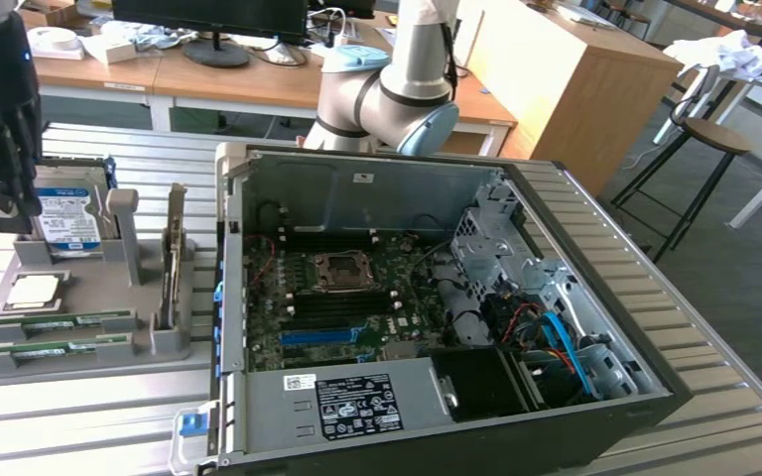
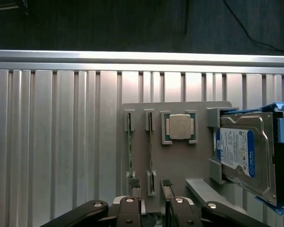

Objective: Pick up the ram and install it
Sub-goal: 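Pick up the ram and move it above insertion slot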

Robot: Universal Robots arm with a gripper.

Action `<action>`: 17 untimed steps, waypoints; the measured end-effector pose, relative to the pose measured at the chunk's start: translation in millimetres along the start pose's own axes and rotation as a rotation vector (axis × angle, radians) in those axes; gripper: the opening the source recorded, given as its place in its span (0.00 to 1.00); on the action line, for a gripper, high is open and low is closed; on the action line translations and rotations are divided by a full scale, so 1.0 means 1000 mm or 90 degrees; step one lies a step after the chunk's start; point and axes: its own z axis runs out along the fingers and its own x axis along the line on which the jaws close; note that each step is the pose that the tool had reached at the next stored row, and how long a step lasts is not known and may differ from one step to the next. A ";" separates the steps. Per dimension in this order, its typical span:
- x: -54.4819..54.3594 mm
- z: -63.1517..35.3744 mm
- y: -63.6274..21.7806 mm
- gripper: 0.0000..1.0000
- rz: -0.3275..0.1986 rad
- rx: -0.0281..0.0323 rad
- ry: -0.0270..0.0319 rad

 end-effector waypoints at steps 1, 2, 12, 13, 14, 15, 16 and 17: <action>0.000 0.0014 -0.0001 0.30 0.000 0.0000 -0.0001; 0.000 0.0027 -0.0001 0.30 0.000 0.0001 -0.0002; 0.001 0.0151 -0.0006 0.30 0.000 0.0000 -0.0010; 0.001 0.0168 -0.0007 0.30 0.000 0.0000 -0.0010; 0.001 0.0184 -0.0008 0.30 0.000 0.0000 -0.0010; 0.001 0.0201 -0.0009 0.30 0.000 0.0000 -0.0010; 0.001 0.0219 -0.0010 0.30 0.000 0.0001 -0.0011; 0.001 0.0236 -0.0010 0.30 0.000 0.0000 -0.0011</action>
